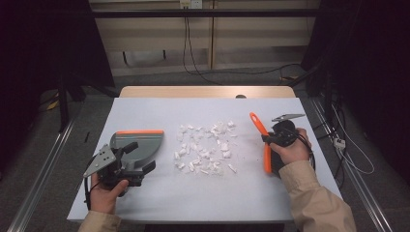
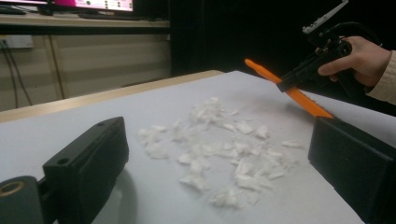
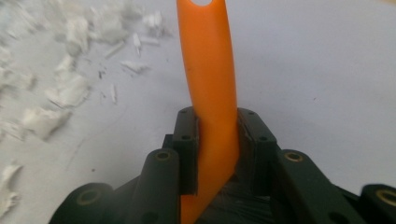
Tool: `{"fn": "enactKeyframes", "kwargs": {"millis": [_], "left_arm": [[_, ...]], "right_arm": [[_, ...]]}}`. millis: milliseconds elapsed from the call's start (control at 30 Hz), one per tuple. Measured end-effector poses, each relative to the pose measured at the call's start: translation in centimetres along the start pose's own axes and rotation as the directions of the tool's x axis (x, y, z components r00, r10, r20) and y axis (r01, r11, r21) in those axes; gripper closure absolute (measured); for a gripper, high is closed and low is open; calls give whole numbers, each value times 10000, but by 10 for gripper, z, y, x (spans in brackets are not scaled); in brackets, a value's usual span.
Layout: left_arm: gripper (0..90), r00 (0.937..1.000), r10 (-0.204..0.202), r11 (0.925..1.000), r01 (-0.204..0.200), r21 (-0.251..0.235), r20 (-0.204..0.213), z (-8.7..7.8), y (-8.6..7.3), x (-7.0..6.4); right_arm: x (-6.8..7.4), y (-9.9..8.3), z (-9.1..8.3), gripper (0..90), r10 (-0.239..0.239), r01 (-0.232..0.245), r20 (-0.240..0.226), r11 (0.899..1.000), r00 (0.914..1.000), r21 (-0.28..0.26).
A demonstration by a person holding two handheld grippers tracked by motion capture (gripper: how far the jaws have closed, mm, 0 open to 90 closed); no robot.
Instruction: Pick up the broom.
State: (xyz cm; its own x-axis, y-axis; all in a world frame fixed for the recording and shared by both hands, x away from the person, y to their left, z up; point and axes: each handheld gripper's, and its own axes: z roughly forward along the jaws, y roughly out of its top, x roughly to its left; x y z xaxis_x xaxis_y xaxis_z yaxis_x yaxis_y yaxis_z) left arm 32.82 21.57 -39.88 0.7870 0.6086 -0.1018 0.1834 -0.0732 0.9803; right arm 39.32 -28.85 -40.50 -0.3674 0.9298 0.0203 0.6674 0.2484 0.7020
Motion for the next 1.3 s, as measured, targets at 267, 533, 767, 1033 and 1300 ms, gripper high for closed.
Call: {"fn": "enactKeyframes", "kwargs": {"millis": [267, 533, 767, 1033, 1300], "left_arm": [[37, 9974, -88, 9999, 92, -52, 717, 24, 11, -24], [38, 9913, -385, 9991, 401, -101, 1259, 57, 14, -44], [65, 9892, -353, 9989, 393, -255, 1426, 84, 11, -57], [118, 9813, -221, 9997, 228, -16, 1911, 124, 16, -77], [285, 9798, -143, 9945, -68, 1043, 1994, 170, 9, -89]], "right_arm": [[14, -35, -40, 710, -167, 392, 720, 9451, 9973, -3245], [19, -45, -54, 712, -155, 695, 1219, 8887, 9924, -4533], [23, -38, -58, 713, -21, 437, 829, 8626, 9966, -5040], [51, -12, -54, 713, -134, 155, 78, 8262, 9999, -5631], [99, 23, -47, 713, -812, 334, -537, 8029, 9953, -5951]]}}
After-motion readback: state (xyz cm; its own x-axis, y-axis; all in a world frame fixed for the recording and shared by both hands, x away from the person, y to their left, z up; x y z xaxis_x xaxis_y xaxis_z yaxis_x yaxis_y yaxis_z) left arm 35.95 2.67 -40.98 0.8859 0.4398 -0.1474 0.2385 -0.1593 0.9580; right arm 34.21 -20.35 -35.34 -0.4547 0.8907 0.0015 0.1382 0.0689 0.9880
